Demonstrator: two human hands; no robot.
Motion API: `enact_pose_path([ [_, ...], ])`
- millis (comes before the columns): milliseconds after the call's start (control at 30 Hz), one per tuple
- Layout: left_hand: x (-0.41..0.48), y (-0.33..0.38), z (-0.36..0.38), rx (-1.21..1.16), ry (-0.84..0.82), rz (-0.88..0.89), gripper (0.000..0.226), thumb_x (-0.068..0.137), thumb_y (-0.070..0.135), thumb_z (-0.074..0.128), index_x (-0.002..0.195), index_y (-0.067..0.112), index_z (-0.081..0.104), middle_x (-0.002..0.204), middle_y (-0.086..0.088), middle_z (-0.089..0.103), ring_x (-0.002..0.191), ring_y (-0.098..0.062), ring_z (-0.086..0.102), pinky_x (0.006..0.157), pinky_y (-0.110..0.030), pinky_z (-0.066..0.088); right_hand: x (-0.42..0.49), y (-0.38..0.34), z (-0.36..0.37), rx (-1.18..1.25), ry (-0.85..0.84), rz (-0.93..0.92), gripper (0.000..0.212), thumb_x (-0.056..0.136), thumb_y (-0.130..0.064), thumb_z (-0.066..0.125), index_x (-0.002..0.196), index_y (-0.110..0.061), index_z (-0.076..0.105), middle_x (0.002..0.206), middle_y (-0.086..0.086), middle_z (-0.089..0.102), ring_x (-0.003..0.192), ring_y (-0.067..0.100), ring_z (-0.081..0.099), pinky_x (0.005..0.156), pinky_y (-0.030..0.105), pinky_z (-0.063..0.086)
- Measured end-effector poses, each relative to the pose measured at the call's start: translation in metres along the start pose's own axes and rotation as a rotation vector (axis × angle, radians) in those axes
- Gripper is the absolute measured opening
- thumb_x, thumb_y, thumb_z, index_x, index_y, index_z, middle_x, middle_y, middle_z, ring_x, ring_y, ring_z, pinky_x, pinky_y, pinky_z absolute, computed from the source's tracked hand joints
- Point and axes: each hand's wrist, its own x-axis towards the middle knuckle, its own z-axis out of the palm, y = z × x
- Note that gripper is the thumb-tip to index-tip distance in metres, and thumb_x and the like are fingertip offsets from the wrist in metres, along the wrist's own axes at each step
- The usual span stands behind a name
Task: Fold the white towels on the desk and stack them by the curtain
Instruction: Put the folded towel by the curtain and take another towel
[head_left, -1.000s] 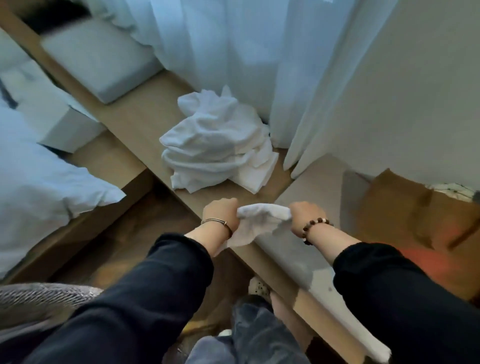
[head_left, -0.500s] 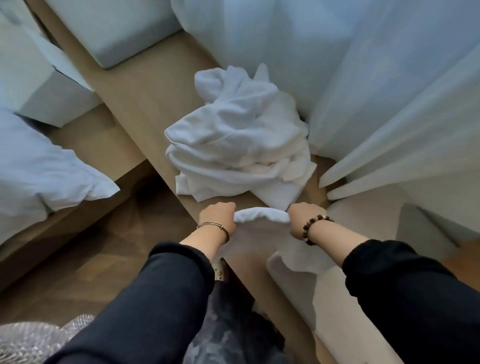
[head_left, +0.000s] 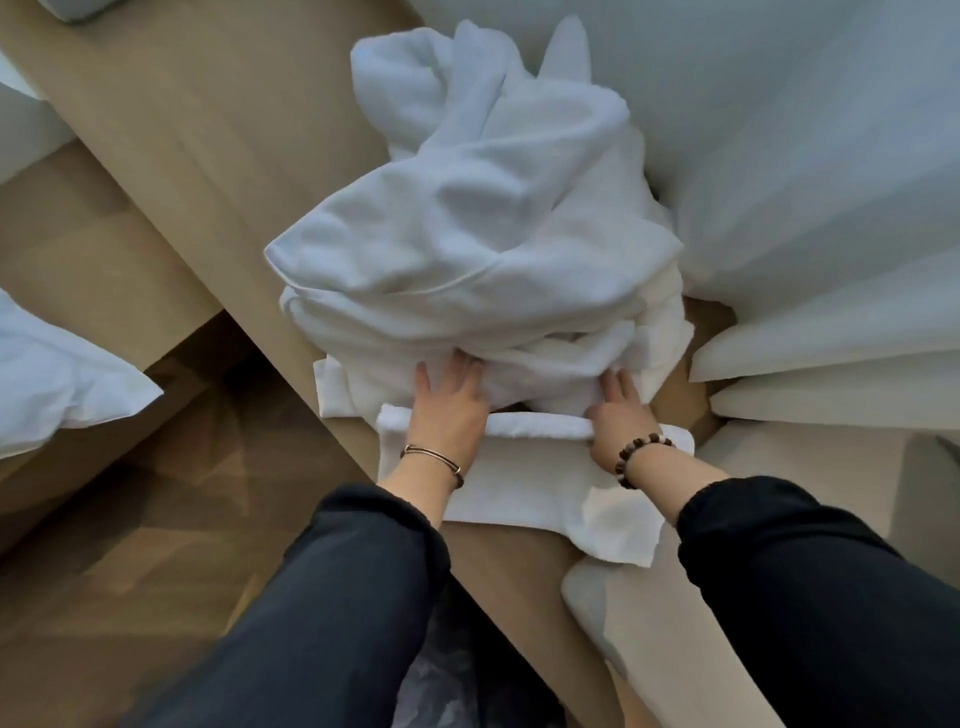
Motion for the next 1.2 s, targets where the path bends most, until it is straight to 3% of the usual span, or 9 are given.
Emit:
enact_pose_path([
  [200, 0.035, -0.021, 0.008, 0.026, 0.063, 0.031, 0.015, 0.069, -0.003, 0.063, 0.081, 0.005, 0.066, 0.139, -0.02, 0.047, 0.131, -0.039, 0.041, 0.093, -0.067, 0.035, 0.027, -0.002, 0.009, 0.03, 0.151, -0.015, 0.025, 0.081, -0.005, 0.058, 0.101, -0.017, 0.065, 0.158, 0.012, -0.011, 0.143, 0.035, -0.021, 0.109, 0.055, 0.03],
  [367, 0.087, -0.044, -0.003, -0.013, 0.035, -0.068, 0.023, 0.084, 0.001, 0.047, 0.101, 0.008, 0.06, 0.156, -0.01, 0.018, 0.145, -0.024, 0.008, 0.106, -0.063, 0.019, 0.074, -0.002, -0.036, 0.053, 0.237, -0.038, 0.02, 0.081, -0.005, 0.059, 0.095, -0.017, 0.066, 0.159, 0.007, -0.013, 0.144, 0.032, -0.02, 0.11, 0.06, 0.025],
  [567, 0.103, -0.047, -0.017, -0.046, 0.105, -0.105, 0.024, 0.075, 0.001, 0.062, 0.098, 0.009, 0.062, 0.153, -0.015, 0.025, 0.143, -0.029, 0.019, 0.104, -0.054, 0.029, 0.099, 0.002, -0.084, -0.005, 0.228, -0.068, 0.021, 0.084, -0.01, 0.059, 0.1, -0.018, 0.069, 0.16, 0.003, -0.009, 0.146, 0.029, -0.01, 0.115, 0.057, 0.013],
  [633, 0.088, -0.045, -0.019, -0.032, 0.234, 0.028, 0.025, 0.056, -0.006, 0.074, 0.078, 0.002, 0.065, 0.125, -0.026, 0.055, 0.111, -0.041, 0.055, 0.078, -0.046, 0.047, 0.085, 0.003, -0.082, -0.091, 0.318, -0.094, 0.021, 0.082, -0.011, 0.06, 0.101, -0.014, 0.069, 0.159, 0.01, 0.007, 0.144, 0.031, 0.008, 0.114, 0.052, 0.017],
  [733, 0.066, -0.046, -0.021, -0.11, 0.23, 0.204, 0.028, 0.053, -0.006, 0.076, 0.077, -0.001, 0.063, 0.096, -0.02, 0.063, 0.075, -0.037, 0.06, 0.054, -0.036, 0.043, 0.049, 0.009, -0.072, -0.237, 0.403, -0.205, 0.018, 0.08, -0.009, 0.058, 0.095, -0.013, 0.065, 0.13, 0.013, 0.046, 0.116, 0.031, 0.041, 0.093, 0.041, 0.034],
  [800, 0.055, -0.044, -0.026, -0.235, -0.006, 0.111, 0.011, 0.077, 0.008, 0.063, 0.085, 0.012, 0.056, 0.094, -0.005, 0.058, 0.083, -0.033, 0.057, 0.058, -0.032, 0.034, 0.028, 0.013, -0.073, -0.249, 0.278, -0.251, 0.009, 0.083, -0.01, 0.052, 0.082, -0.019, 0.053, 0.102, 0.006, 0.056, 0.089, 0.024, 0.051, 0.075, 0.032, 0.036],
  [867, 0.048, -0.044, -0.03, -0.32, -0.157, 0.085, 0.02, 0.08, 0.014, 0.056, 0.069, 0.023, 0.042, 0.072, 0.006, 0.048, 0.074, -0.024, 0.052, 0.053, -0.03, 0.026, 0.014, 0.018, -0.078, -0.214, 0.065, -0.216, 0.01, 0.087, -0.013, 0.049, 0.079, -0.017, 0.053, 0.085, 0.003, 0.058, 0.072, 0.02, 0.053, 0.063, 0.03, 0.04],
  [1067, 0.054, -0.047, -0.053, -0.561, -0.561, 0.142, 0.015, 0.071, 0.014, 0.065, 0.067, 0.023, 0.054, 0.065, 0.008, 0.051, 0.063, -0.013, 0.05, 0.051, -0.024, 0.036, 0.006, 0.024, -0.108, -0.223, -0.297, -0.264, 0.016, 0.087, -0.019, 0.057, 0.077, -0.007, 0.057, 0.075, 0.006, 0.056, 0.061, 0.018, 0.048, 0.045, 0.023, 0.031],
  [1200, 0.072, -0.053, -0.039, -0.602, -0.714, 0.046, 0.017, 0.07, 0.016, 0.067, 0.084, 0.025, 0.066, 0.071, 0.012, 0.059, 0.065, -0.007, 0.057, 0.053, -0.017, 0.045, 0.049, 0.019, -0.114, -0.26, -0.534, -0.202, 0.037, 0.084, -0.04, 0.066, 0.102, -0.008, 0.063, 0.095, 0.004, 0.057, 0.08, 0.019, 0.054, 0.068, 0.024, 0.046],
])
